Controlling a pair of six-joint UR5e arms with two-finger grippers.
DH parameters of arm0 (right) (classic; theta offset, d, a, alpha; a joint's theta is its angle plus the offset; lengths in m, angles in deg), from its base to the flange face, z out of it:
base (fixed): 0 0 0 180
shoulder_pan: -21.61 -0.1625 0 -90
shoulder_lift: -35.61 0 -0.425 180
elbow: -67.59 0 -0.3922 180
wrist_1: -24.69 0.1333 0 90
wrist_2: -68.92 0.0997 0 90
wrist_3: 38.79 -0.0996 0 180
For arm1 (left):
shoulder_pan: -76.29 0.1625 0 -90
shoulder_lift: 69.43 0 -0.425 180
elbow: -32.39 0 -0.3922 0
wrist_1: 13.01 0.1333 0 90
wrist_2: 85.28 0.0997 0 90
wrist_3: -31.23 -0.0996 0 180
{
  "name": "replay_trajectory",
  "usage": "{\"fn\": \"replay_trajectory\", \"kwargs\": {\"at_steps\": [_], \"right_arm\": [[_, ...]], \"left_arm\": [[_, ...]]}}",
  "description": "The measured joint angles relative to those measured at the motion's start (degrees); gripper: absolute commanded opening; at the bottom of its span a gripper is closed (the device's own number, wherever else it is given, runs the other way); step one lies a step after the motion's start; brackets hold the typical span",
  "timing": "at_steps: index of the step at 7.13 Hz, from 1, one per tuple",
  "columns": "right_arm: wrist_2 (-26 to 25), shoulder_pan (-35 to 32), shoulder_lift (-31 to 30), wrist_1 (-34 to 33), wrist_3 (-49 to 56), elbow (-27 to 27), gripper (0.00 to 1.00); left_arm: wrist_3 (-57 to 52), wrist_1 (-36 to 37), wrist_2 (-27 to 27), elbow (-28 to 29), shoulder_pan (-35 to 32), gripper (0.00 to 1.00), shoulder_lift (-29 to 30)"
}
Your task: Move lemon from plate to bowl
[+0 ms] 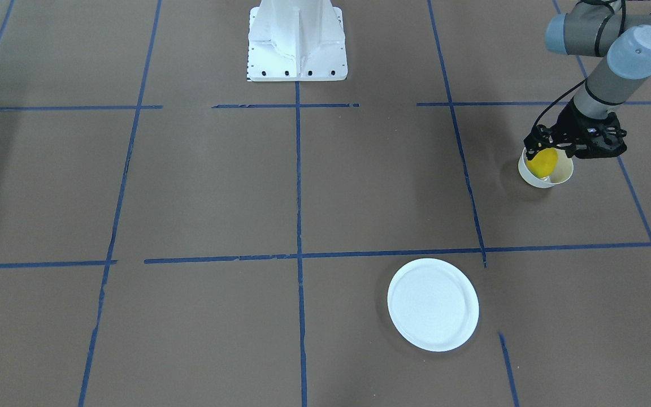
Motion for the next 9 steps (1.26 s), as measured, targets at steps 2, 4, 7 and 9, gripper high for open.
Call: {"fn": "replay_trajectory", "kwargs": {"at_steps": [2,4,7,9], "right_arm": [[0.0,0.0,0.0,0.0,0.0,0.0,1.0],[0.0,0.0,0.0,0.0,0.0,0.0,1.0],[0.0,0.0,0.0,0.0,0.0,0.0,1.0],[0.0,0.0,0.0,0.0,0.0,0.0,1.0]], "left_arm": [[-10.0,2.5,-1.8,-0.3,-4.9,1.0,0.1],[-26.1,8.7,-4.3,-0.4,-16.5,1.0,0.2],[-40.0,15.7,-6.5,-0.2,-31.1,1.0,-0.7],[-41.4,16.0,-7.2,0.6,-33.5,1.0,-3.0]]}}
